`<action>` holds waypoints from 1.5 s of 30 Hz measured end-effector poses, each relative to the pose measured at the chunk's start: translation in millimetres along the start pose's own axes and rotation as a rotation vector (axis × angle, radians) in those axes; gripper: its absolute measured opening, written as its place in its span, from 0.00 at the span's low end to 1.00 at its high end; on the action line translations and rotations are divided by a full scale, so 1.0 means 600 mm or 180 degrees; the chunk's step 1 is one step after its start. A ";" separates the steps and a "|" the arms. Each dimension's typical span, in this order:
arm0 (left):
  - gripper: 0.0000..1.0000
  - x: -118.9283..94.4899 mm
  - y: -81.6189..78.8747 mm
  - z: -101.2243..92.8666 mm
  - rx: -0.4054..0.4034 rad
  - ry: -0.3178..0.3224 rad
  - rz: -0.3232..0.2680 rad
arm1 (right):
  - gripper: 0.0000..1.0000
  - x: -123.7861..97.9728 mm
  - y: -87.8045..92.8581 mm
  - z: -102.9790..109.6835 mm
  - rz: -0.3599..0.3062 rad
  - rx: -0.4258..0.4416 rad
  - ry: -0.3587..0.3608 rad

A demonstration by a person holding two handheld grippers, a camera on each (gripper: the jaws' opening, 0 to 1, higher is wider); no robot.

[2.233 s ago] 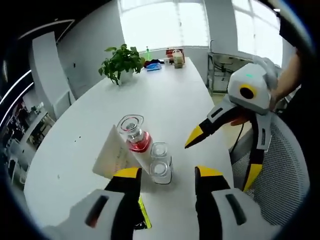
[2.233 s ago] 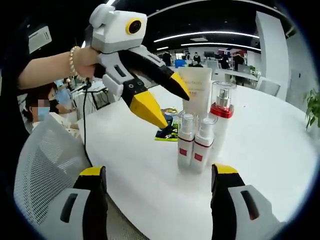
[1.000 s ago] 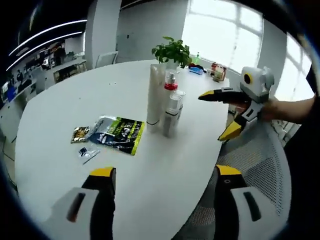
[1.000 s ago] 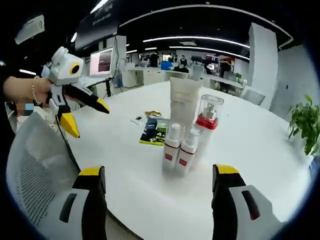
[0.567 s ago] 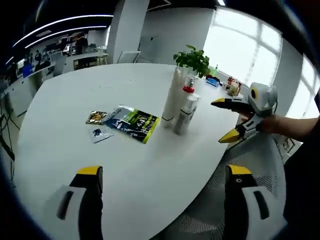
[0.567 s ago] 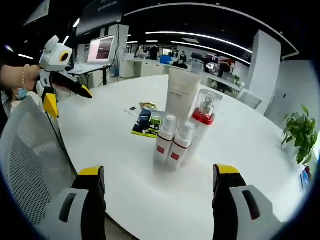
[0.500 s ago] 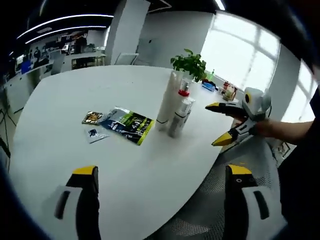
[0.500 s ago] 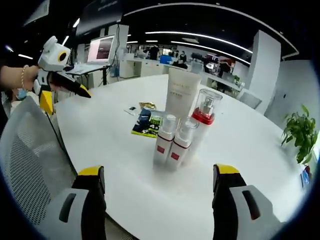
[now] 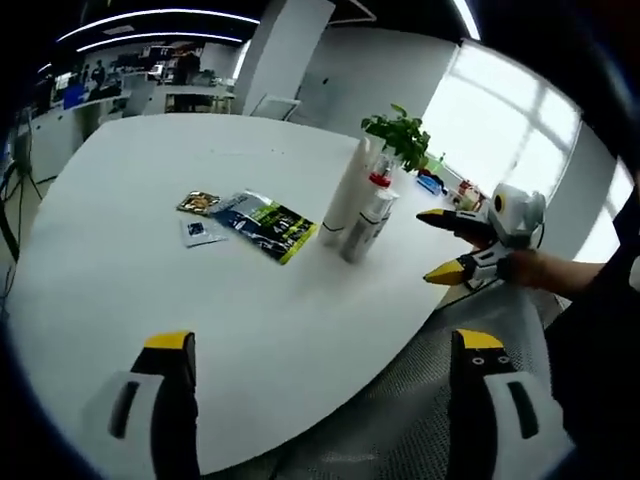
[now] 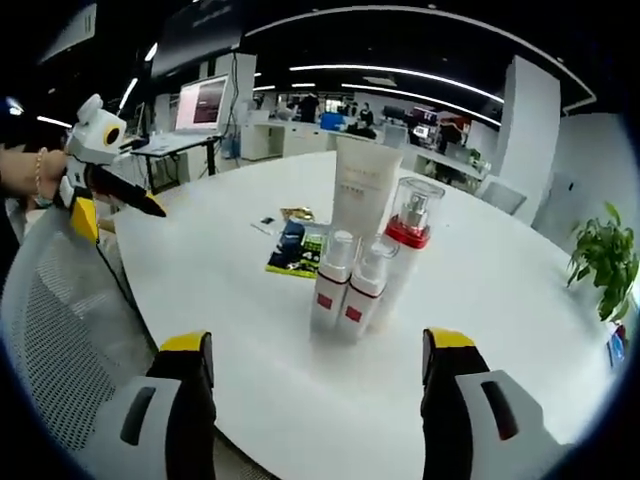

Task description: Arrange the skincare products in the storage area until every visible bottle or jar stands upright without overlapping.

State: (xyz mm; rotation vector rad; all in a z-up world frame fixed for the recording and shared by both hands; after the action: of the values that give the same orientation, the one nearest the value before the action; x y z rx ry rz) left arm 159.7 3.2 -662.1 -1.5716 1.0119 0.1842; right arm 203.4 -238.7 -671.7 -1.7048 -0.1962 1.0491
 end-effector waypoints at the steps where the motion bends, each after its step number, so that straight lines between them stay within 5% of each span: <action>1: 0.99 -0.001 -0.003 0.003 -0.0009 -0.0055 -0.0018 | 0.85 0.000 -0.001 0.000 -0.0014 0.0029 -0.0017; 11: 0.99 0.006 -0.007 0.001 -0.0066 -0.0248 0.0007 | 0.83 -0.004 -0.002 0.004 -0.0043 0.0118 -0.0036; 22: 0.97 0.020 -0.049 -0.010 -0.0192 -0.0468 -0.0073 | 0.84 0.000 -0.001 0.018 0.0038 -0.0048 -0.0105; 36: 0.90 0.089 -0.087 -0.017 -0.0461 -0.0898 -0.0008 | 0.84 0.001 -0.006 0.022 -0.0028 -0.0044 -0.0171; 45: 0.83 0.142 -0.134 0.014 -0.0691 -0.1226 -0.0058 | 0.85 0.001 -0.011 0.017 -0.0115 0.0107 -0.0148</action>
State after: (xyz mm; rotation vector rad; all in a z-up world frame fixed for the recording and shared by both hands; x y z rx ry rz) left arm 269.5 -37.7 -658.9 -1.6574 0.6918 0.5771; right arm 198.6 -228.6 -666.9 -1.6421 -0.2372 1.0604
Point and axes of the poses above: the point that each gripper's makers call its tool centre point, and the gripper's own axes: x roughly forward along the fingers, z roughly to its left, y roughly out of its underside, the point moved 2 cm from there along -x, roughly backward along the fingers, and after that the axes turned 8 degrees about -y, right-handed, at the moved point
